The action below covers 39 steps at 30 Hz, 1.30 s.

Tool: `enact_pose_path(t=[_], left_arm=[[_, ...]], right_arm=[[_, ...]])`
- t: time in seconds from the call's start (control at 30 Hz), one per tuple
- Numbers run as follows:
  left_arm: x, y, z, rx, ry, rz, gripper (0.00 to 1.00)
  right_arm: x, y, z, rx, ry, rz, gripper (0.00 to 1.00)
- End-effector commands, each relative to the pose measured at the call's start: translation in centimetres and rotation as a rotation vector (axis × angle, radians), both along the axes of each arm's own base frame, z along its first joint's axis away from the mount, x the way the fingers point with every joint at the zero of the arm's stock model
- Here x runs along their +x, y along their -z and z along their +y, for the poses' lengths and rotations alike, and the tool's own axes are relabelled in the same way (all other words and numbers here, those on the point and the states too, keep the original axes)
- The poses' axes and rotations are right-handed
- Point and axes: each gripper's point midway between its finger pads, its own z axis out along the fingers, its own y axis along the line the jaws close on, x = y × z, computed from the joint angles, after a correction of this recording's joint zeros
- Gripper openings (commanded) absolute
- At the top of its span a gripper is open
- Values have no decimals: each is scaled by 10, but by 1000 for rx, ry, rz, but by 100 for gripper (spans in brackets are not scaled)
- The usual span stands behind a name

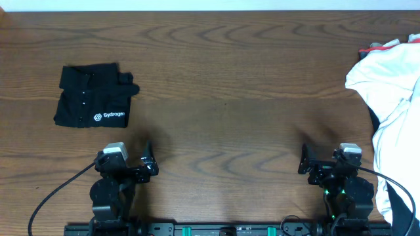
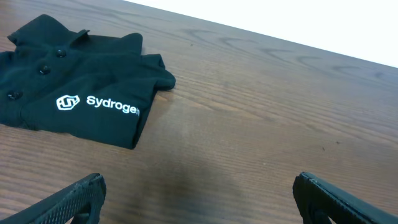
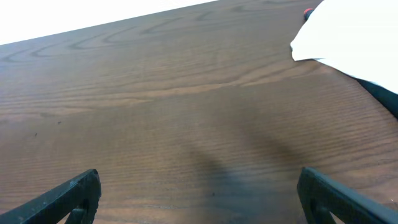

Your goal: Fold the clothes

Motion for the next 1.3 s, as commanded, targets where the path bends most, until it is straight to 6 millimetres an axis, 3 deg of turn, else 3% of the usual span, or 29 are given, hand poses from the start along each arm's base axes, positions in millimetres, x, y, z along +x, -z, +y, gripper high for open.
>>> enact_pose_path(t=[0.0,0.4,0.53,0.67,0.97,1.1,1.27], left_arm=[[0,8,0,15,2,11,98],[2,5,0,15,2,-2,98],[2,5,0,15,2,-4,98],[1,6,0,13,6,-1,98],[0,8,-5,4,31,11,98],[0,7,-6,2,35,8,98],[1,-14,-14,-12,83,-48,98]], right_arm=[[0,0,-5,6,27,-4,99],[0,0,-5,5,27,-4,99],[3,-8,-14,-15,79,-39,99],[0,0,-14,-16,78,-5,99],[1,-3,1,22,-3,-14,99],[0,-5,19,59,-101,-22,99],[-1,-22,44,104,-244,-85,99]])
